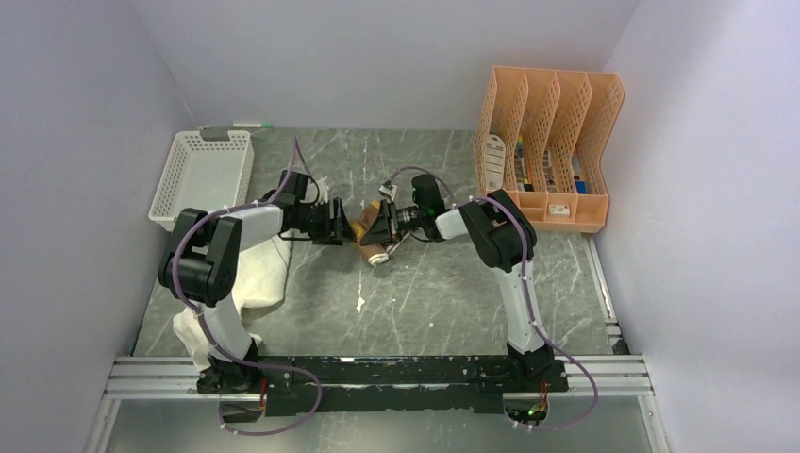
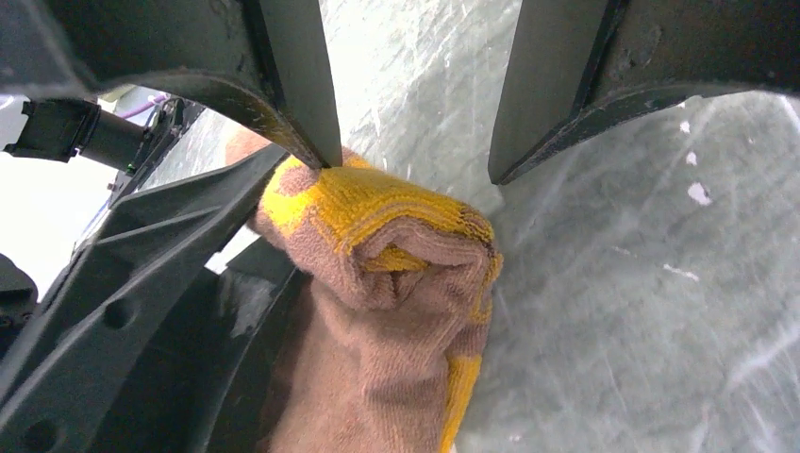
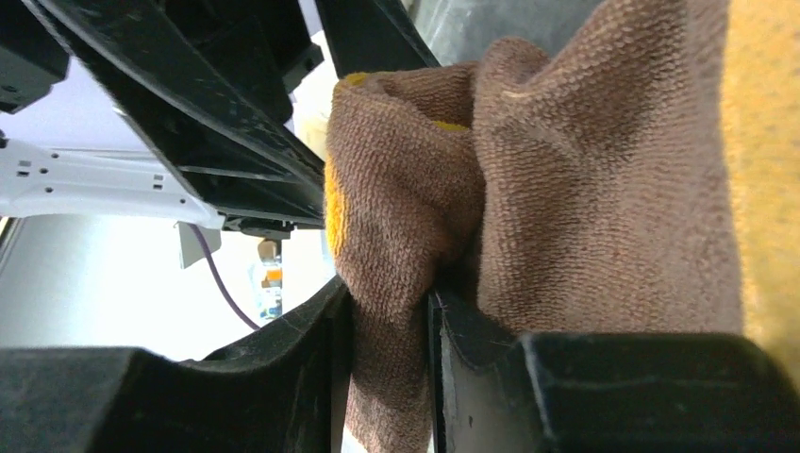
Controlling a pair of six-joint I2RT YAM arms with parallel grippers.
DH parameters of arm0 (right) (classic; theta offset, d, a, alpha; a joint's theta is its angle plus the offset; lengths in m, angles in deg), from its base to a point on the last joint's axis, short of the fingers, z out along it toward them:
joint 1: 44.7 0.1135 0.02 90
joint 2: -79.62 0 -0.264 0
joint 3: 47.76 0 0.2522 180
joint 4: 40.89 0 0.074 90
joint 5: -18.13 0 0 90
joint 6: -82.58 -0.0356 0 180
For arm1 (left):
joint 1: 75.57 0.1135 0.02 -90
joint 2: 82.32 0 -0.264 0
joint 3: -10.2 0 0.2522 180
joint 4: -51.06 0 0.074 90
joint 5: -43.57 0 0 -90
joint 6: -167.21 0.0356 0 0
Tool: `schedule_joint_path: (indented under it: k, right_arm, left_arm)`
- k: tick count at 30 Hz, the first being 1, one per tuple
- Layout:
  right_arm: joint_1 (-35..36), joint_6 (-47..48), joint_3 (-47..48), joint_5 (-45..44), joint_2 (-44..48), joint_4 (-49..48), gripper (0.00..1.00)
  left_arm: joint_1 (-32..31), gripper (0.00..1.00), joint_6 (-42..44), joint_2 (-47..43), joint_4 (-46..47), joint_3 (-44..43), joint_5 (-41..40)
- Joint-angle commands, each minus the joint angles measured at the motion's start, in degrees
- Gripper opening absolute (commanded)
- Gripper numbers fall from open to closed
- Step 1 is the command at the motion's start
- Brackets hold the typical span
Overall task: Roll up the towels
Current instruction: Roll the towel at the center of the board.
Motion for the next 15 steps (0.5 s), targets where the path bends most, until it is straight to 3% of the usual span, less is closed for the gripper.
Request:
schedule_joint_path:
  k: [1, 9, 15]
  right_arm:
    - [0.26, 8.5, 2.36, -1.32, -0.91, 12.09, 0.32]
    - [0.21, 17.34, 6.92, -8.48, -1.83, 26.03, 0.32]
    - [1.35, 33.04, 14.9, -18.58, -1.35, 44.52, 0.37]
  left_arm:
    - [-0.51, 0.7, -0.41, 0.36, 3.43, -3.57, 1.81]
    - [-0.6, 0.71, 0.6, -1.63, 2.77, -1.32, 5.26]
    - [-0.6, 0.71, -0.43, -1.08, 5.76, 1.25, 4.09]
